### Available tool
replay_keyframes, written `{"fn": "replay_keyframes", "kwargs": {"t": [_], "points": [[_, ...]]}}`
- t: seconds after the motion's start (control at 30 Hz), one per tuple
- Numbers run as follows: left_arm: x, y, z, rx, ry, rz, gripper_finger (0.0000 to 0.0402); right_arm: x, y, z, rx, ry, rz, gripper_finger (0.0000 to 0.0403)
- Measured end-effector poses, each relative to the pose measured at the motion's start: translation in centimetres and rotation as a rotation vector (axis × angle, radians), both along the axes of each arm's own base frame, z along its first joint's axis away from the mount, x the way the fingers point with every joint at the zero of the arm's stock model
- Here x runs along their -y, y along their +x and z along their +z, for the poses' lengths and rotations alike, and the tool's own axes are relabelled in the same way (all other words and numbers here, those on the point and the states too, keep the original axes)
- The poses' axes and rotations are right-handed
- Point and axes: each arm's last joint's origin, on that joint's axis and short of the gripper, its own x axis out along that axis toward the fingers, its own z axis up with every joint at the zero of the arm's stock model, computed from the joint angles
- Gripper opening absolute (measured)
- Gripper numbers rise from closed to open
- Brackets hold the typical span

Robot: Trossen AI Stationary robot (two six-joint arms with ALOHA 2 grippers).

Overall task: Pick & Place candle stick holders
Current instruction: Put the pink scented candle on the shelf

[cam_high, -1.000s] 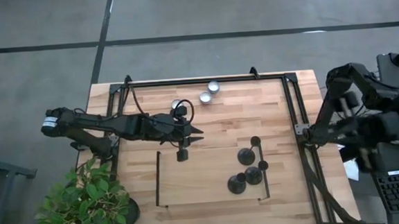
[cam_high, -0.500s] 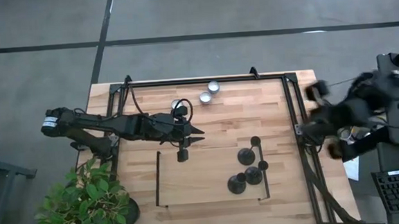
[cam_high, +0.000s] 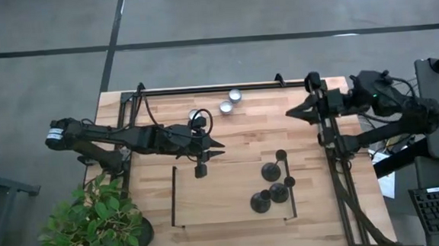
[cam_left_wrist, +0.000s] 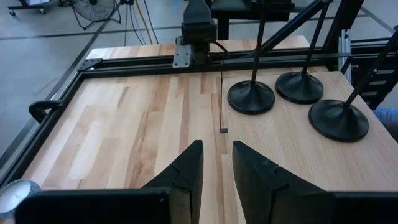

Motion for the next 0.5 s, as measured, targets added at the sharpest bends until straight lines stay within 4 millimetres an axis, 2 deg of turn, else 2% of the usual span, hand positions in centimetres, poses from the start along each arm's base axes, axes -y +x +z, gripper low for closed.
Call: {"fn": "replay_keyframes", "kwargs": {"t": [0.13,0.33,0.5], "points": [[0.0,0.0,-0.2,-0.001,-0.006,0.003,0.0082,0.5,-0.7,-3.3,0.024,0.014,0.001,0.0008],[0.0,0.0,-1.2,-0.012,-0.025,0.012,0.0082,0.8,-2.9,-8.3,0.098,-0.001,-0.031,0.0008],[0.0,0.0,-1.5,-0.019,-0.025,0.013,0.0082,0.8,-4.1,-12.0,0.085,0.055,-0.042,0.0008]]}}
